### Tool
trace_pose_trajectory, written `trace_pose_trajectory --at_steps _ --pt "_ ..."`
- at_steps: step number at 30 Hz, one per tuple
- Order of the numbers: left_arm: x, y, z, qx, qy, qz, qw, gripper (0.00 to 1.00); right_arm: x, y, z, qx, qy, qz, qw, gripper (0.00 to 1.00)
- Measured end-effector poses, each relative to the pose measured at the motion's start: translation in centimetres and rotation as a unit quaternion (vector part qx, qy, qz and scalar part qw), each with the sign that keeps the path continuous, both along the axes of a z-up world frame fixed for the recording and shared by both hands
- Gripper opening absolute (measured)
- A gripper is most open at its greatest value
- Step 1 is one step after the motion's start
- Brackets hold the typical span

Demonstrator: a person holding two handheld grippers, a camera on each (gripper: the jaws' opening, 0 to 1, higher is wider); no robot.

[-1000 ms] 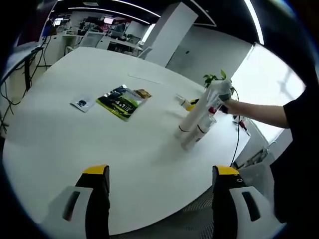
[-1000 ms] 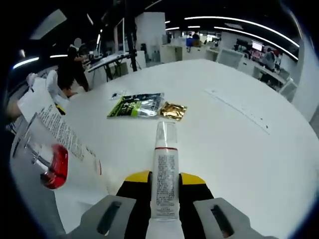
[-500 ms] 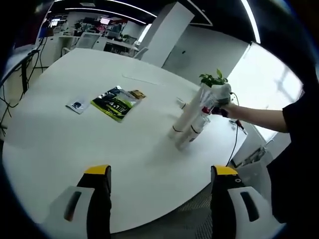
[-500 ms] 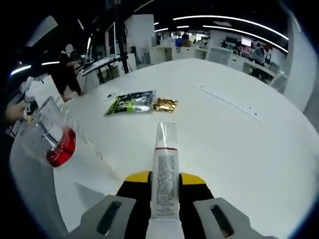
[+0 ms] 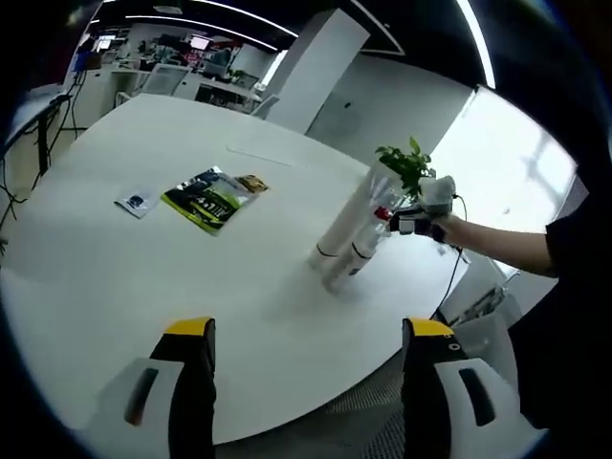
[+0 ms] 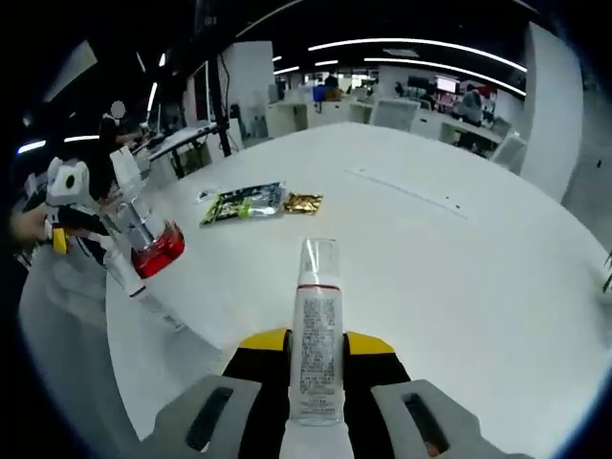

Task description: Arrange the skincare products in the storage area until every visible bottle or jar stands upright without overlapping.

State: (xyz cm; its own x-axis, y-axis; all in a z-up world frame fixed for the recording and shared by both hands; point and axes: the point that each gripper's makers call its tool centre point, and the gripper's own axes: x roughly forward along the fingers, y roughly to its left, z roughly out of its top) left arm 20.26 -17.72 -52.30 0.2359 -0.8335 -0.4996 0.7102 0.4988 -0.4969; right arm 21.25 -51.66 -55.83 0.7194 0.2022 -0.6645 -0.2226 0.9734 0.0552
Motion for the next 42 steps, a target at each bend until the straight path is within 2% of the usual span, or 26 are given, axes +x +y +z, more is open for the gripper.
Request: trace_pose_trajectory --at_steps 9,10,17,21,28,31,42 --pt "-0.5 -0.5 -0.2 0.023 -0.037 -0.019 0.9989 0.70 -2.5 -0.9 1.8 0.016 -0.031 -0.054 0.9979 0.10" --pt "-0.6 -0.5 -0.1 0.019 -0.034 -0.021 0.9990 0.70 -2.7 -1.5 2.2 0.026 -0.037 -0.065 0.9968 0.10" --pt "-0.9 -0.8 0.0 0.016 -0.033 -0.025 0.9990 0.70 -4.8 -1.2 2.2 0.044 -0.044 -0.095 0.9935 0.10" --pt "-0.9 -0.7 0.2 0.011 -0.034 -0.022 0.9991 0.71 -5.8 -0.4 2.8 0.067 -0.060 -0.117 0.9891 0.10" --pt "-1.1 -1.1 0.3 0.009 -0.045 -0.030 0.9985 0.76 -6.8 1.9 4.3 0.090 -0.090 -0.125 0.9839 0.10" --pt "-1.0 -1.2 0.4 0.008 -0.053 -0.032 0.9981 0.79 -7.2 2.6 5.4 0.108 -0.110 -0.133 0.9790 0.10" --pt "-1.1 -1.5 0.9 -0.002 -0.066 -0.041 0.9970 0.85 -8.3 4.4 6.3 0.142 -0.131 -0.145 0.9705 0.10"
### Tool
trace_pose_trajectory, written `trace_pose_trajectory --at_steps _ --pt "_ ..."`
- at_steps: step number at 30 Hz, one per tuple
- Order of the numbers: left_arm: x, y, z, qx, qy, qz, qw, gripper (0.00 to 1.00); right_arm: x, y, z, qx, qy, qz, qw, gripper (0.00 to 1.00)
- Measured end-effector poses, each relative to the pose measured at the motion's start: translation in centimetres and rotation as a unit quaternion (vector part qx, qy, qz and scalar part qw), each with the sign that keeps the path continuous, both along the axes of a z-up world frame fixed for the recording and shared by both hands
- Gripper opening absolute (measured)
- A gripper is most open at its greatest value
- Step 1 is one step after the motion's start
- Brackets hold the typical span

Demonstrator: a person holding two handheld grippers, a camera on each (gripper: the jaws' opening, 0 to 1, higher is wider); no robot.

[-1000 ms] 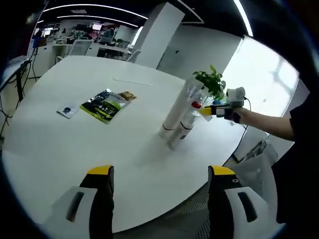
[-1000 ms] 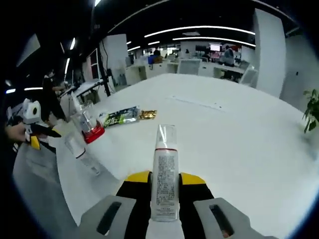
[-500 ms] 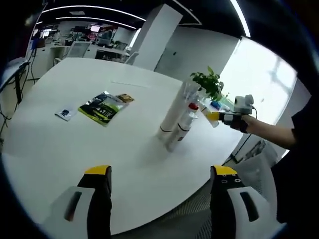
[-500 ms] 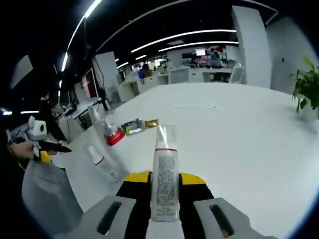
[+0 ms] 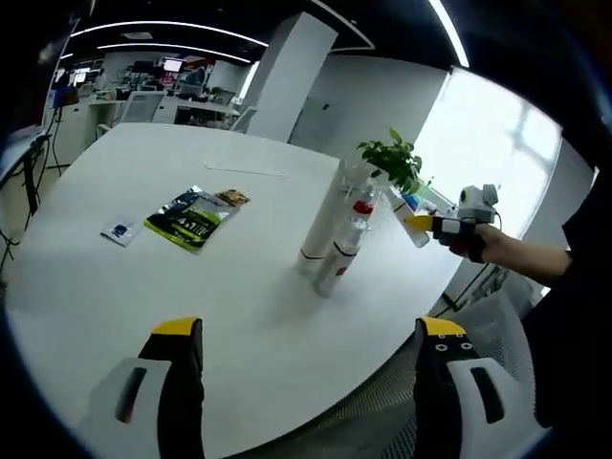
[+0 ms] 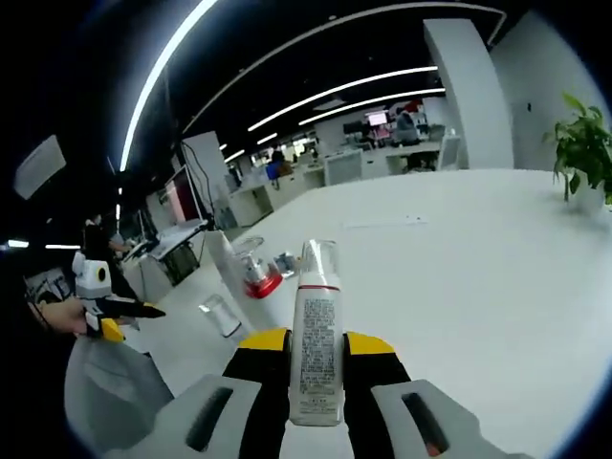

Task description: Arrange the skincare products in the storage area until every visible bottle or jar stands upright without overlapping.

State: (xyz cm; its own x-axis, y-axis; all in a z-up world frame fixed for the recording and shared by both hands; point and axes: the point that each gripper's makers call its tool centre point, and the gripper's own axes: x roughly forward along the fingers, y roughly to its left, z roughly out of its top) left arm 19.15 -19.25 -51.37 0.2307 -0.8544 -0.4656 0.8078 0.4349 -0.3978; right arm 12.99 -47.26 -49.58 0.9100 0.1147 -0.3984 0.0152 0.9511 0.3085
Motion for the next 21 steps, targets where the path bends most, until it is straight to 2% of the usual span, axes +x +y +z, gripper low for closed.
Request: trace_pose_trajectory --at_steps 4,6,12,21 --pt "-0.2 -0.2 0.2 -0.003 -0.002 -0.003 1.0000 0.86 -0.5 0.5 0.6 0.026 -0.019 -0.012 0.9994 0.10" --pt "-0.2 -0.2 0.3 -0.005 -0.003 -0.003 1.0000 0.87 -0.8 1.2 1.0 0.052 -0.033 -0.022 0.9979 0.10" --pt "-0.2 -0.2 0.4 -0.005 -0.006 -0.005 1.0000 0.87 -1.6 0.5 1.9 0.094 -0.061 -0.041 0.9929 0.10" --pt "-0.4 -0.3 0.7 -0.013 -0.002 -0.006 0.9999 0.87 -2.4 0.7 3.6 0.173 -0.114 -0.055 0.9768 0.10"
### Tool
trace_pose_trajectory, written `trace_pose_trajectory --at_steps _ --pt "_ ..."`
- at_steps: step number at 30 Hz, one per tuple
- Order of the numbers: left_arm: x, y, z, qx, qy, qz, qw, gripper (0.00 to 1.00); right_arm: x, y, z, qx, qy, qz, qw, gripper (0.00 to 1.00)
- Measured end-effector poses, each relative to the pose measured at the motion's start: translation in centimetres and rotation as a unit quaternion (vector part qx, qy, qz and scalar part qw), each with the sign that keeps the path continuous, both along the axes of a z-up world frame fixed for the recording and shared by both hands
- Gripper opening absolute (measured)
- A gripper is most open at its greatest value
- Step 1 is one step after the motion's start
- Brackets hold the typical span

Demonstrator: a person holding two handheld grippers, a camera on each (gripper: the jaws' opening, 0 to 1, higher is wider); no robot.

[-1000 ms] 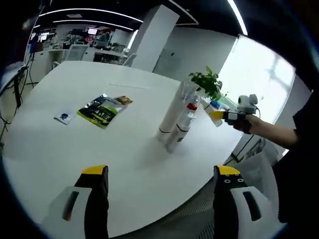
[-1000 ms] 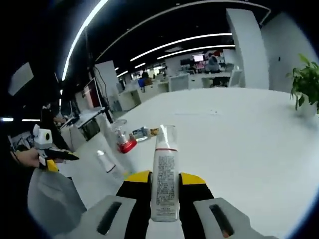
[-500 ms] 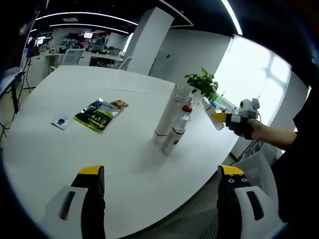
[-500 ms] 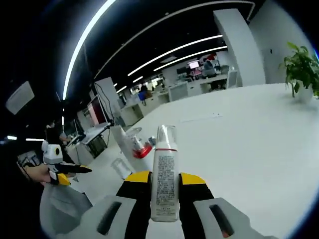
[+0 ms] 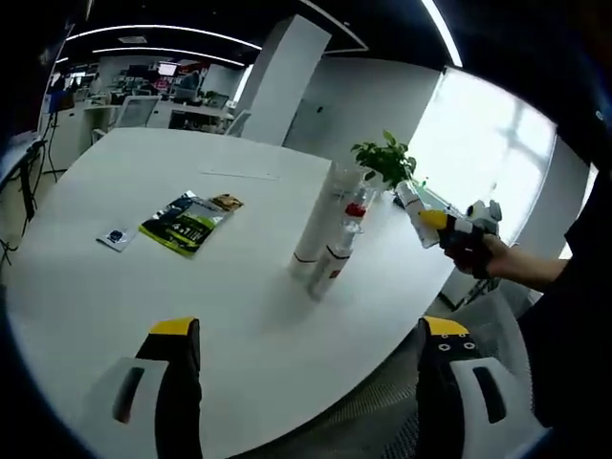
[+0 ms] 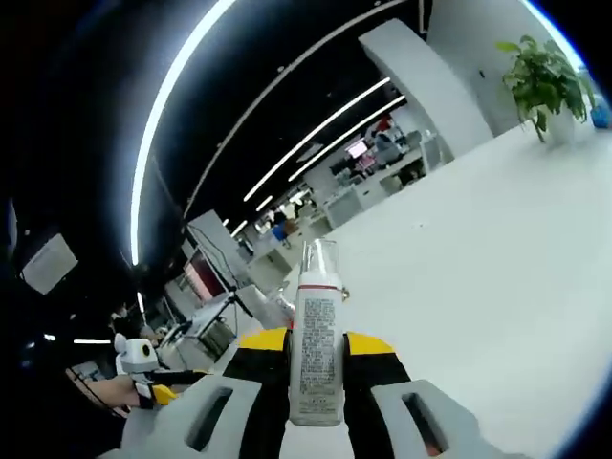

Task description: Arrange the skincare products in the storage area until every visible bottle or jar stands upright without overlapping.

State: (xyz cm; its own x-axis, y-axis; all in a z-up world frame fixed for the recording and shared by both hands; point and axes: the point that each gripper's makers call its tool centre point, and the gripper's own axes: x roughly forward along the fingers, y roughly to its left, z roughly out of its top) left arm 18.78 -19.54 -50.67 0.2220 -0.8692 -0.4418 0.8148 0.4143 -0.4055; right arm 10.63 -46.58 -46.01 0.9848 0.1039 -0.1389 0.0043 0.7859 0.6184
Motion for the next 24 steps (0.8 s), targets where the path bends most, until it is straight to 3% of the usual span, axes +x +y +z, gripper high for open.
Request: trace_pose_trajectory --at_steps 7,10,13,19,24 --pt "0.2 0.0 0.6 -0.024 0.009 0.011 0.9996 0.87 -0.1 2.3 1.5 0.055 -0.047 0.032 0.9969 0.10" --pt "0.1 -0.1 0.8 -0.028 0.014 0.010 0.9995 0.87 0.0 3.5 2.2 0.063 -0.061 0.057 0.9944 0.10" --pt "0.0 -0.2 1.3 -0.052 0.036 0.016 0.9979 0.88 0.2 4.4 2.6 0.062 -0.070 0.078 0.9926 0.10" --pt "0.0 -0.3 1.9 -0.050 0.030 0.004 0.9983 0.89 0.7 6.0 4.2 0.090 -0.101 0.107 0.9851 0.10" --pt "-0.9 -1.5 3.8 -0.069 0.030 -0.013 0.9971 0.90 0.9 7.5 5.7 0.118 -0.122 0.137 0.9760 0.10"
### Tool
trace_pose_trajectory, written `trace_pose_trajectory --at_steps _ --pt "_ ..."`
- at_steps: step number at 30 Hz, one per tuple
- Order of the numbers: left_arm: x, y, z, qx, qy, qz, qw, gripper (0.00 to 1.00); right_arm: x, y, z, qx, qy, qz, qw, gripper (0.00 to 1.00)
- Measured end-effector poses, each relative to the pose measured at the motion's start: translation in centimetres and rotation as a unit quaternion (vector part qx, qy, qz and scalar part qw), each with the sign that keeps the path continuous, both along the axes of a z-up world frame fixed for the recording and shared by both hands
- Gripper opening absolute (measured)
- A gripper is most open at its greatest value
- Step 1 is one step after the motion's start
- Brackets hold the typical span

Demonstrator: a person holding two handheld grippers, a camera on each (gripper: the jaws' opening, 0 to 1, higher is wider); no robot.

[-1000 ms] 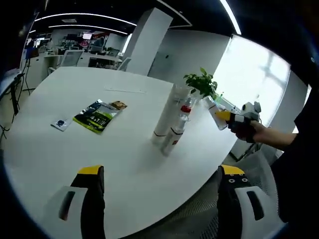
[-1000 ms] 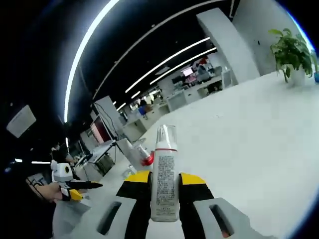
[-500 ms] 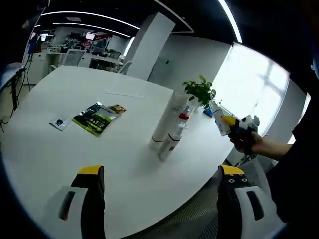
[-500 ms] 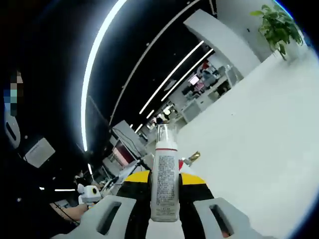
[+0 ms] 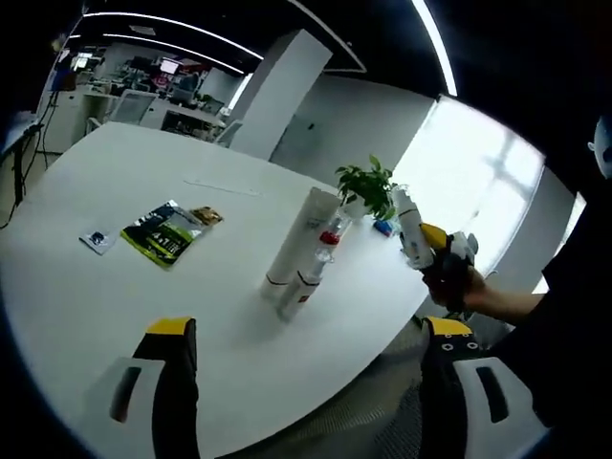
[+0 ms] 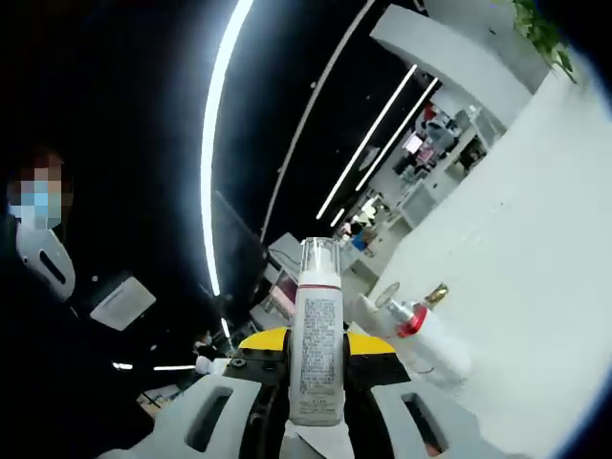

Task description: Arrange the skincare products in the storage area until every visible bottle or jar stands upright without overlapping.

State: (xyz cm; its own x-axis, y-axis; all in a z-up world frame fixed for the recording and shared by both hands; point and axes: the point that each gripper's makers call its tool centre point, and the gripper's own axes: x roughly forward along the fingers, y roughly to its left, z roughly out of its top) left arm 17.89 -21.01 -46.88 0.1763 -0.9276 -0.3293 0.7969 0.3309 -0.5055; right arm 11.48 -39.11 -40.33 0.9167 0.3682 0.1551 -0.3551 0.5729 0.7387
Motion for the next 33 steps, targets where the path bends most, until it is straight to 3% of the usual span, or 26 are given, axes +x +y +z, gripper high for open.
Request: trace_pose_trajectory --at_steps 5,9,19,24,33 --pt "-0.7 -1.5 2.3 -0.011 -0.010 -0.026 0.9996 0.93 -0.1 1.6 2.1 0.056 -0.029 0.035 0.9974 0.10" --pt "-1.3 -2.8 4.8 -0.038 -0.013 -0.040 0.9984 0.94 -0.3 3.1 3.5 0.086 -0.046 0.061 0.9934 0.10" --pt "-2.5 -4.9 7.9 -0.065 -0.012 -0.070 0.9953 0.92 -0.6 5.6 5.2 0.102 -0.069 0.102 0.9870 0.10" --pt "-3.5 -6.2 9.9 -0.097 0.005 -0.092 0.9910 0.91 -0.6 6.9 5.6 0.101 -0.077 0.118 0.9849 0.10" --pt "-4.7 -8.1 12.6 -0.130 0.008 -0.117 0.9845 0.84 -1.2 10.3 6.7 0.092 -0.094 0.177 0.9753 0.10"
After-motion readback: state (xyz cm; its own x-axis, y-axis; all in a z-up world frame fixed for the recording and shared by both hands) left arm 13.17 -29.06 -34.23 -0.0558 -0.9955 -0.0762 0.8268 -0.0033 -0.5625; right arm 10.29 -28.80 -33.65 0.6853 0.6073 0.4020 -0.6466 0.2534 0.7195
